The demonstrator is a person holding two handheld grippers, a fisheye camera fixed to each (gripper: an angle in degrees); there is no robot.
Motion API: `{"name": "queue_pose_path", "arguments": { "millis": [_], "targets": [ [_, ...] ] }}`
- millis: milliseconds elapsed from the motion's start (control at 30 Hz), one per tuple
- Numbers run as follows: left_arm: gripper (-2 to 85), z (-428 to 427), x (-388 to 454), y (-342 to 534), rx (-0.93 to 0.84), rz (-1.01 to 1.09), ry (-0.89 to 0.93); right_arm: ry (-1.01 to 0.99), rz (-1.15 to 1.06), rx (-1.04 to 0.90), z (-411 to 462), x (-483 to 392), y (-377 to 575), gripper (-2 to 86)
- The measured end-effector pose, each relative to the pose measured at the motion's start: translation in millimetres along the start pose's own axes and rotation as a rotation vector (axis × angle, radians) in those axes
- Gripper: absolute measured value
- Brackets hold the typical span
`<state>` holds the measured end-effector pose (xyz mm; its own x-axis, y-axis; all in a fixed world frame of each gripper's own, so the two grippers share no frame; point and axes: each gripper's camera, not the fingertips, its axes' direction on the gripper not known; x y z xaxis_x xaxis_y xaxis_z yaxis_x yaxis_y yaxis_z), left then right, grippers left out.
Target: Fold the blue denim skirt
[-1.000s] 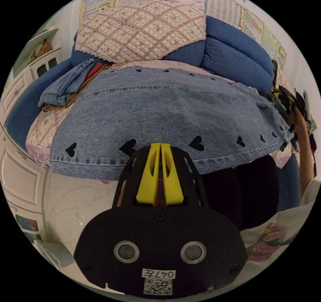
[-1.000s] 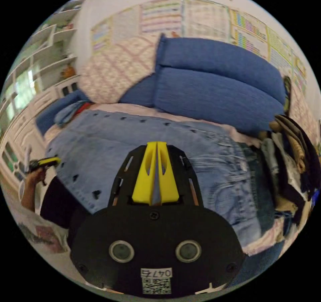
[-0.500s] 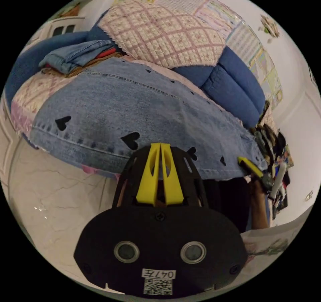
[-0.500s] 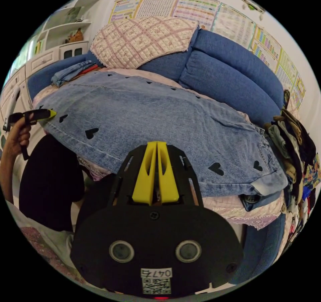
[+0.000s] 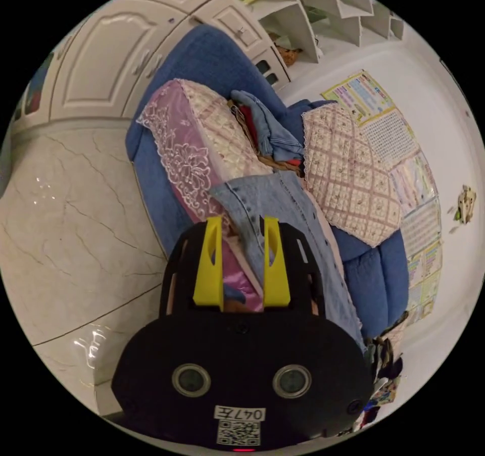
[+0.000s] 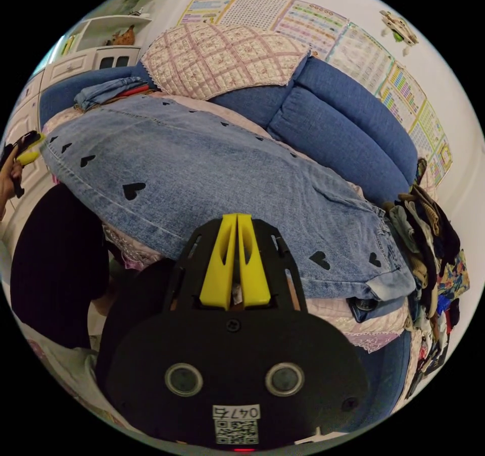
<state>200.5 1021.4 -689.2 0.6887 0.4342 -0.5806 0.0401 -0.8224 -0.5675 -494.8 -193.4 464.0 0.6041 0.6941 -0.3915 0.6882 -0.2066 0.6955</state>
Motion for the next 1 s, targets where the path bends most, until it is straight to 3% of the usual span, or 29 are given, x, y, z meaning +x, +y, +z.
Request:
{"name": "queue_pose_path", "arguments": {
  "millis": [167,233,333,467,567,667,767,900,1000],
  "targets": [
    [2.4,17.0,91.6,-20.7,0.059,0.011,-0.046,0.025,-0.016,0.001,-29.4,4.3,-20.8,-0.6],
    [0.2,13.4,167.9,-5.7,0.132,0.177,-0.093,0.038,-0.027,-0.002,-39.1,5.2,-28.4,-0.6],
    [-0.7,27.5,315.3,46.7,0.174,0.609,-0.061,0.039,-0.029,-0.005,-54.0,10.8,-40.0,-0.6],
    [-0.7,86.6,475.8,152.5,0.010,1.167,0.044,0.024,-0.022,-0.003,-73.2,21.8,-53.5,-0.6],
    [-0.6,136.7,533.2,204.2,-0.111,1.328,0.022,0.031,-0.027,-0.003,-86.0,27.0,-62.3,-0.6],
    [-0.7,169.3,552.7,197.7,-0.159,1.296,0.052,0.036,-0.031,-0.002,-97.5,32.8,-70.3,-0.6],
    [-0.8,176.3,548.3,141.3,-0.098,1.143,0.073,0.032,-0.029,-0.003,-107.4,40.0,-77.9,-0.6],
    [-0.8,176.0,484.4,26.3,0.055,0.719,-0.031,0.036,-0.032,-0.006,-119.3,48.5,-88.1,-0.7],
    [-0.6,200.6,398.4,-36.3,0.058,0.361,-0.076,0.042,-0.036,-0.008,-126.9,53.9,-94.6,-0.6]
  ]
}}
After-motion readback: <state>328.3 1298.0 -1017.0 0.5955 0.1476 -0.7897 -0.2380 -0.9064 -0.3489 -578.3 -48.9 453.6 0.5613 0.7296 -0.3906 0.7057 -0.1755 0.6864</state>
